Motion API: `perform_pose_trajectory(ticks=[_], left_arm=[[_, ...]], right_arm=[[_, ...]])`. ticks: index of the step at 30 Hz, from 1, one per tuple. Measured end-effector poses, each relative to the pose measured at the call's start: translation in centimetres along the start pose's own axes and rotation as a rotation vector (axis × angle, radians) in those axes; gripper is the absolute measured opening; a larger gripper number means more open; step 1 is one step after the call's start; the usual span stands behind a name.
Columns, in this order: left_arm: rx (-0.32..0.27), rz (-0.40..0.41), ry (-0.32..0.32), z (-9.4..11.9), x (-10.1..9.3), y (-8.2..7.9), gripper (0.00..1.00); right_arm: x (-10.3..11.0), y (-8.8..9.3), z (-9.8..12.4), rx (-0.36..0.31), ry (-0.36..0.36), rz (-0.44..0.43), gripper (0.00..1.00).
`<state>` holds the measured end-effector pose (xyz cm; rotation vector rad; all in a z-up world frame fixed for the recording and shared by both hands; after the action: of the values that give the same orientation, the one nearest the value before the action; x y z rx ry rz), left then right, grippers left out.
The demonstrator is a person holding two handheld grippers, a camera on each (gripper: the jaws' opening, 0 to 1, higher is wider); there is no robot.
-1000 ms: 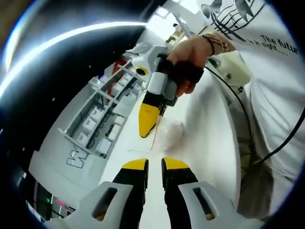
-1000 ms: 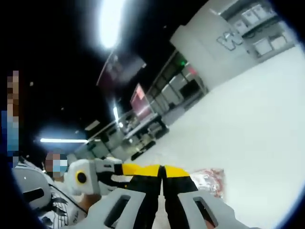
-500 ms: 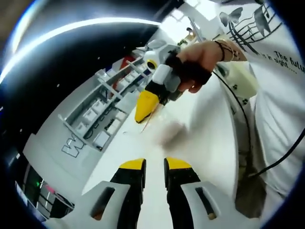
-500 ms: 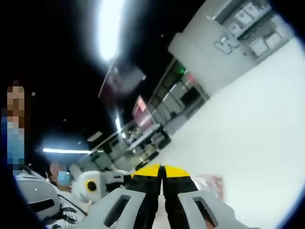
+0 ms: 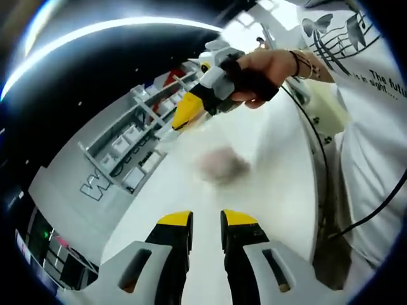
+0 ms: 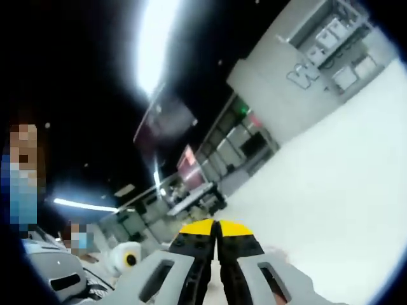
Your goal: Open the resealable bag by pulling the two sides of the seal apart until the entire bag opening is separated and visibly accessible.
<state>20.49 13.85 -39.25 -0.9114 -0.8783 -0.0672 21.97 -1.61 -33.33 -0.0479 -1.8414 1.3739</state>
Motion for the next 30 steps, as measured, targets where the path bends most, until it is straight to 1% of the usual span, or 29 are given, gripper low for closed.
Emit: perform_pose_trajectory(ticks=[5, 10, 17, 21, 30], left_arm=[[-0.001, 0.004, -0.004, -0.01, 0.11, 0.07, 0.17], [0.001, 0.007, -0.012, -0.02, 0.3, 0.19, 0.17], [0.004, 0.014, -0.023, -0.02, 0.54, 0.39, 0.17], [0.007, 0.016, -0.023, -0.09, 0.48, 0.52, 0.17], [0.005, 0.026, -0.042, 0.09, 0.77, 0.63, 0.17]], right_arm=[[0.02, -0.44, -0.21, -0.021, 0.006, 0.014, 0.0], [-0.08, -0.04, -0.81, -0.03, -0.005, 0.024, 0.0], [-0.63, -0.03, -0.63, -0.04, 0.009, 0.033, 0.0], [-0.55, 0.08, -0.8, -0.036, 0.015, 0.04, 0.0], [-0.97, -0.38, -0.67, -0.045, 0.034, 0.073, 0.0]])
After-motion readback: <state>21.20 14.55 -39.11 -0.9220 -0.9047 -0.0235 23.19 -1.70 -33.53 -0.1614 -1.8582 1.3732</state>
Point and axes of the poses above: the point that each gripper's makers call its tool centre point, and the gripper's own axes: z roughly backward along the fingers, x roughly to its left, y roughly out of its underside, the point moved 5 cm from there along z, roughly backward along the fingers, and after that the axes turned 3 degrees about x, right-handed, at the moved point
